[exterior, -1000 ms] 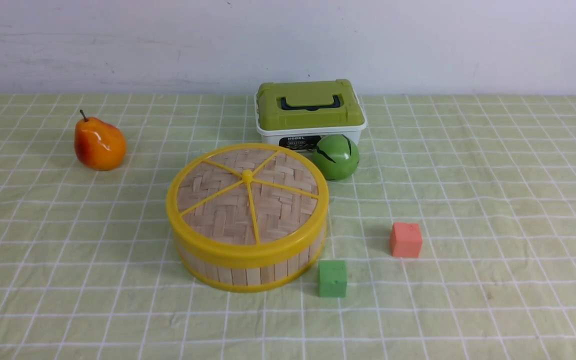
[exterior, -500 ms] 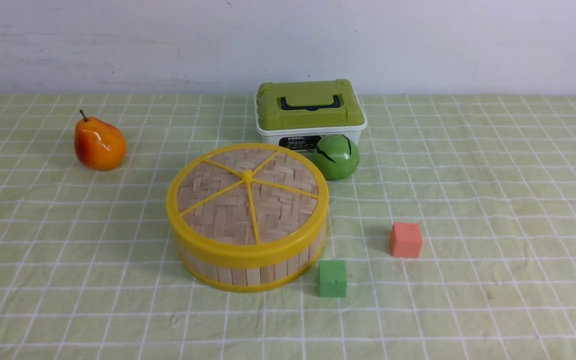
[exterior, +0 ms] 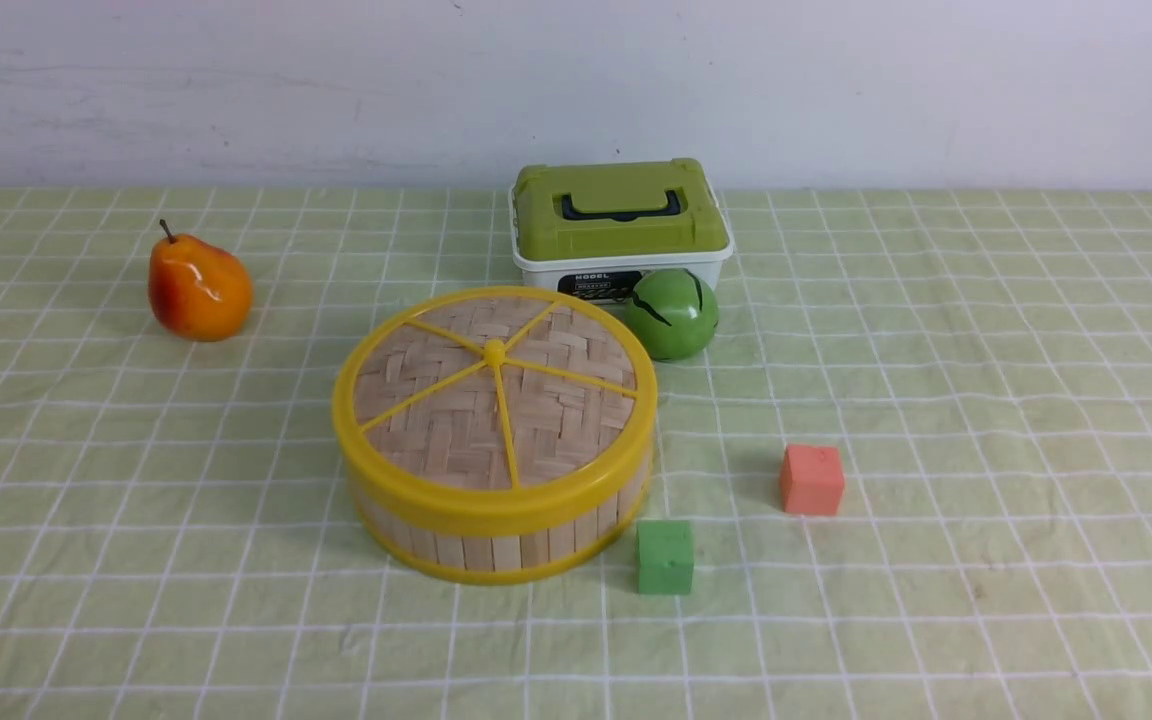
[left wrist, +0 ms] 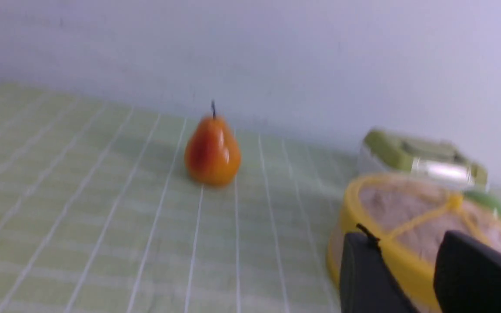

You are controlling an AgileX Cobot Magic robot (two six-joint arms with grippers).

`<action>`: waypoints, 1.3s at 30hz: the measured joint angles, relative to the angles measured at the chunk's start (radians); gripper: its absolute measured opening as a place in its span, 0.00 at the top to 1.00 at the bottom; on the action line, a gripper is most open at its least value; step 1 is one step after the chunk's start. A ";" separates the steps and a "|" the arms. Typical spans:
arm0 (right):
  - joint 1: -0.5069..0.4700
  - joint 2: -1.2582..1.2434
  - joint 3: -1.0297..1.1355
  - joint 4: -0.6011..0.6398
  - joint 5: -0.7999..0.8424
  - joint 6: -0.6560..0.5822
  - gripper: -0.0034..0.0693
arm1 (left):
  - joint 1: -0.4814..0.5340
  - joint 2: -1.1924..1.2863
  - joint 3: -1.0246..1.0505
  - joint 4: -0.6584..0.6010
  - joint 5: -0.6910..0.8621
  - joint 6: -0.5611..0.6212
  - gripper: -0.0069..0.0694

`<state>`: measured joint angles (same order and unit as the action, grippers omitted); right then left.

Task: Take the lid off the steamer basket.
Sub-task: Use the left arm to lift the lid of the steamer

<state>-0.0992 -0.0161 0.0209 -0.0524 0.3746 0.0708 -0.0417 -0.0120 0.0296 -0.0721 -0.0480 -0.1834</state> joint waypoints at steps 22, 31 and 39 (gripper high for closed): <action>0.000 0.000 0.000 0.000 0.000 0.000 0.62 | 0.000 0.169 -0.402 -0.051 -0.052 -0.184 0.93; 0.000 0.000 0.000 0.000 0.000 0.000 0.62 | 0.000 0.718 -0.629 0.029 -0.159 -0.160 0.93; 0.000 0.000 0.000 0.000 0.000 0.000 0.62 | -0.040 1.146 -0.834 0.156 0.071 -0.330 0.93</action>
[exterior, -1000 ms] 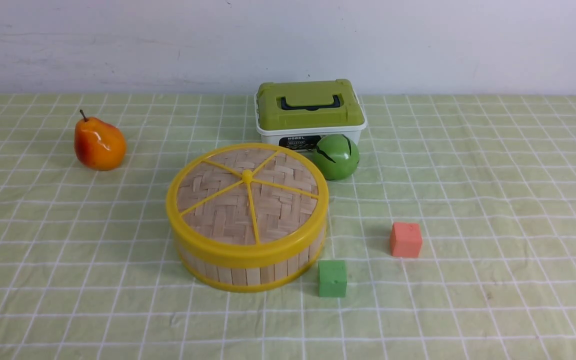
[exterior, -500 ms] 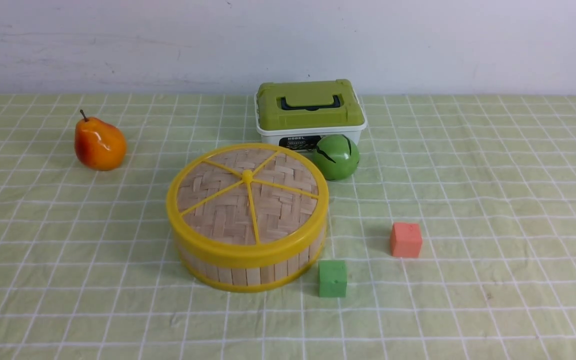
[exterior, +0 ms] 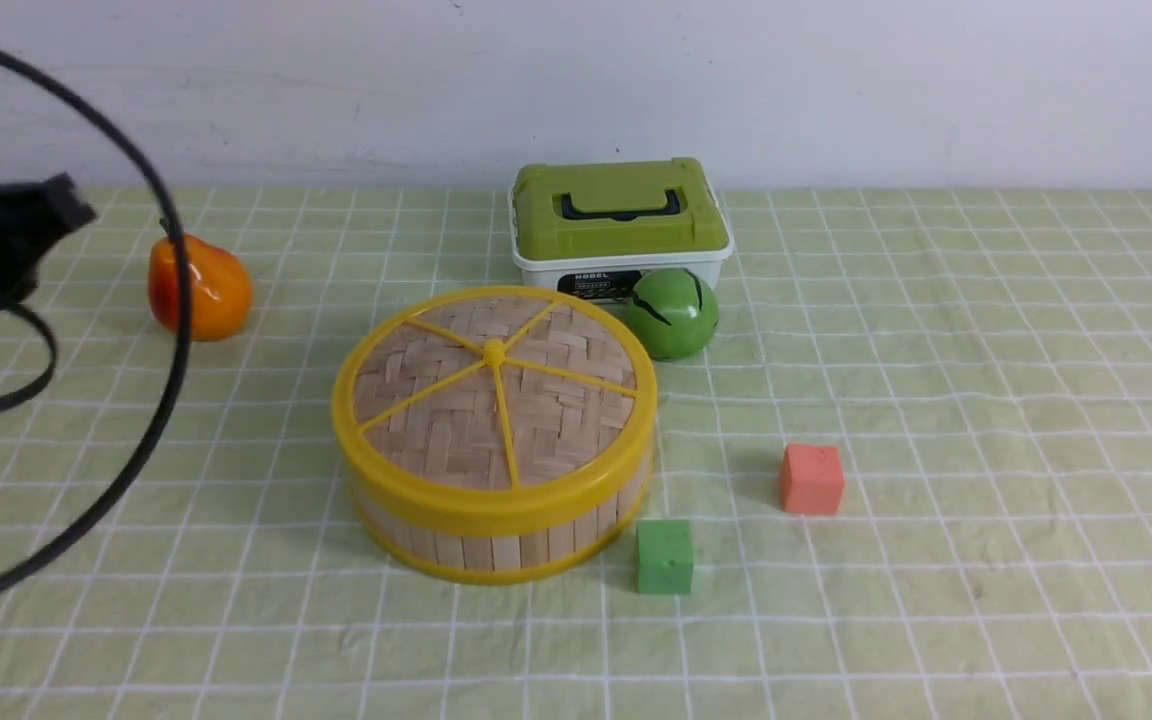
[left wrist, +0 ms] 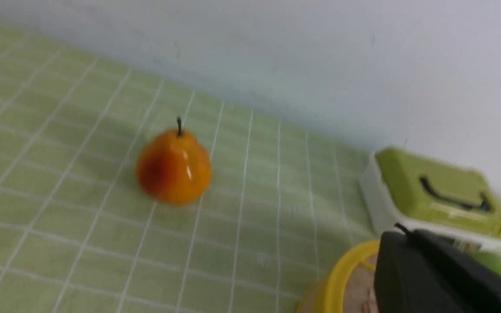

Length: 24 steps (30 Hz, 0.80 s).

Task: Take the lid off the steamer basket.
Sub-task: Use the left arm to lift the lid of the steamer

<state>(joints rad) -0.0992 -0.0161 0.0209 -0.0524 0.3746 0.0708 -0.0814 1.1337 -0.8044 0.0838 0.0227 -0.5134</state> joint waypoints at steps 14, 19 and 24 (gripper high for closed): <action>0.000 0.000 0.000 0.000 0.000 0.000 0.62 | -0.391 0.541 -0.815 0.183 0.908 0.061 0.93; 0.000 0.000 0.000 0.000 0.000 0.000 0.62 | -0.398 0.780 -1.056 0.109 1.105 0.132 0.87; 0.000 0.000 0.000 0.000 0.000 0.000 0.62 | -0.399 0.905 -1.200 0.071 1.159 0.149 0.61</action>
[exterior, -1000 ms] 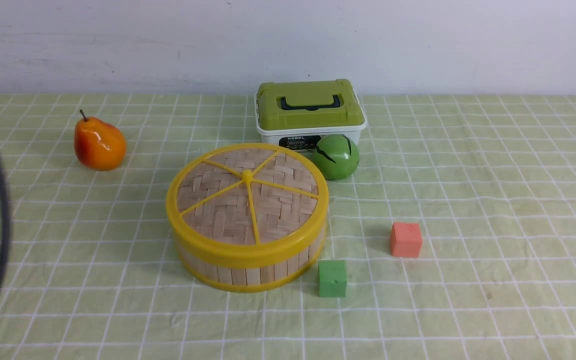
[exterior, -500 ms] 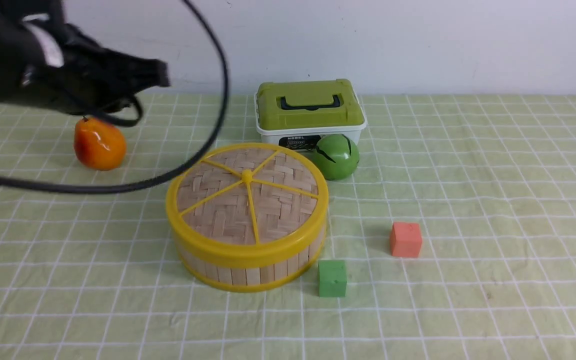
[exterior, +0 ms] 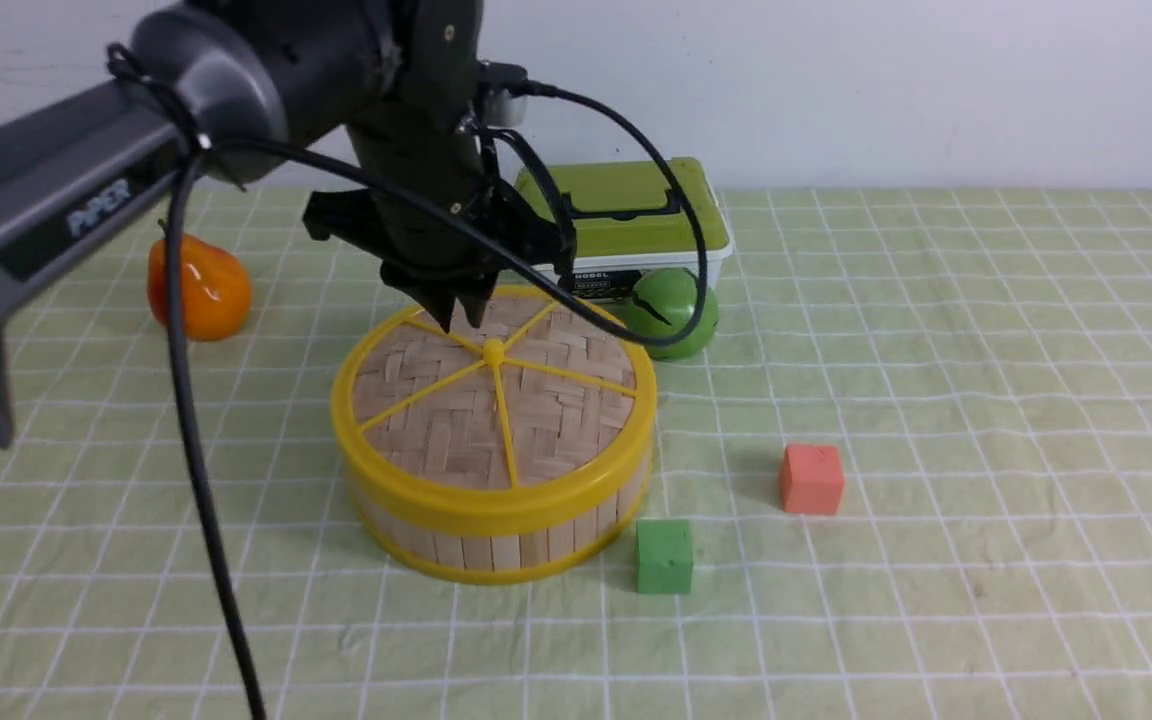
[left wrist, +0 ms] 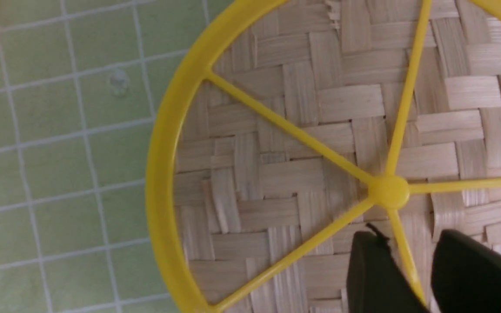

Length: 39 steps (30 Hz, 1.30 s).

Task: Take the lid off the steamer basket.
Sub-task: Use the left arm to lift the lid of the steamer

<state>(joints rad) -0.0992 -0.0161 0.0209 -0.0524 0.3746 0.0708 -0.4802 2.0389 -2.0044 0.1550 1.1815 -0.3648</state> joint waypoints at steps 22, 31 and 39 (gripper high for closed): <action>0.000 0.000 0.000 0.000 0.000 0.000 0.62 | 0.000 0.135 -0.049 -0.010 -0.020 0.029 0.67; 0.000 0.000 0.000 0.000 0.000 0.000 0.62 | 0.000 0.135 -0.051 -0.014 -0.020 0.029 0.77; 0.000 0.000 0.000 0.000 0.000 0.000 0.62 | 0.000 0.048 -0.086 0.006 0.044 0.034 0.77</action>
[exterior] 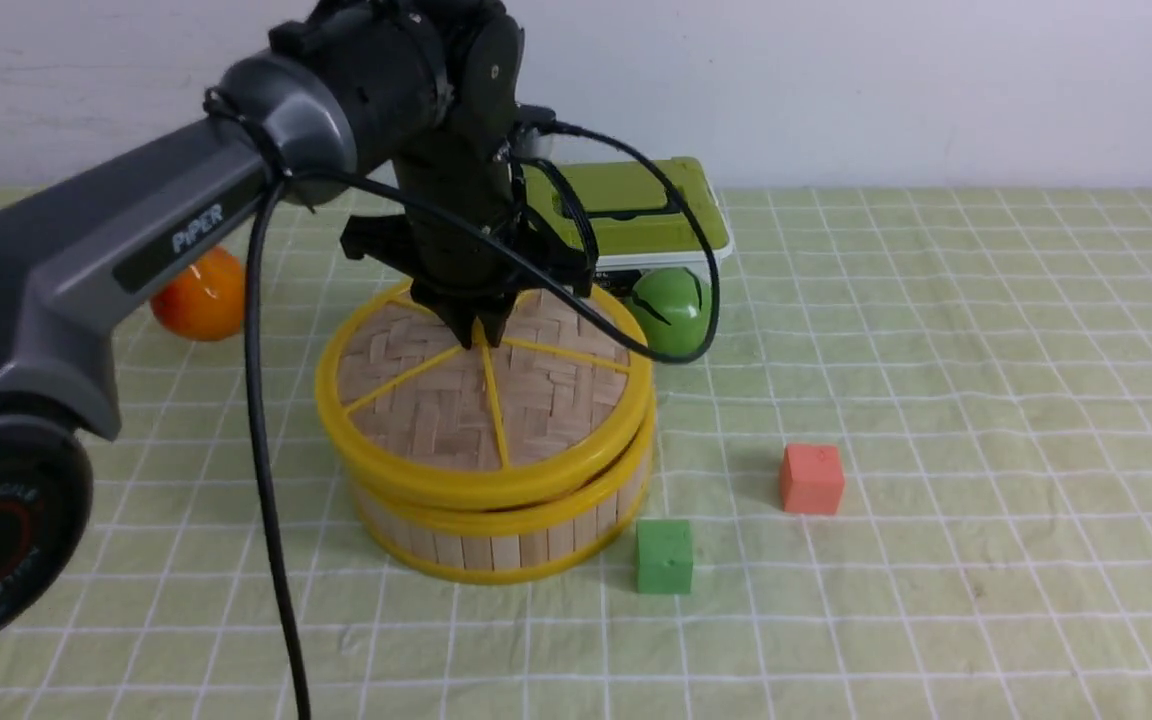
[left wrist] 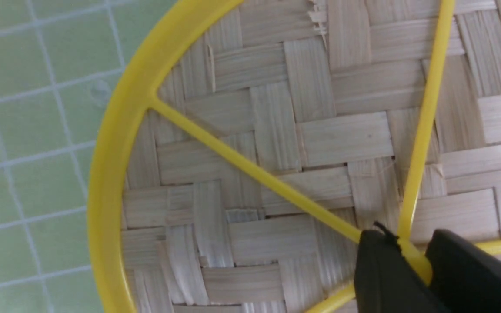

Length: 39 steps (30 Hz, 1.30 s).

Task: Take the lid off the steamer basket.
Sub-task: Use the left arm to lift the lid of the steamer, then use the left arm to place the steamer lid on the table

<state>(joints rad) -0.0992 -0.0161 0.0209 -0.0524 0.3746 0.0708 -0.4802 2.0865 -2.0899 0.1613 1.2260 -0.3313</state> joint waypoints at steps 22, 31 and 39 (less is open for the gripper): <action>0.000 0.000 0.000 0.000 0.000 0.000 0.62 | 0.470 -0.427 0.671 0.180 -0.315 -0.128 0.77; 0.000 0.000 0.000 0.000 0.000 0.000 0.62 | 0.488 -0.249 0.765 0.157 -0.529 -0.183 0.77; 0.000 0.000 0.000 0.000 0.000 0.000 0.62 | 0.488 -0.252 0.765 0.086 -0.533 -0.186 0.49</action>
<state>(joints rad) -0.0992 -0.0161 0.0209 -0.0524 0.3746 0.0708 0.0082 1.8344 -1.3251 0.2468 0.6926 -0.5169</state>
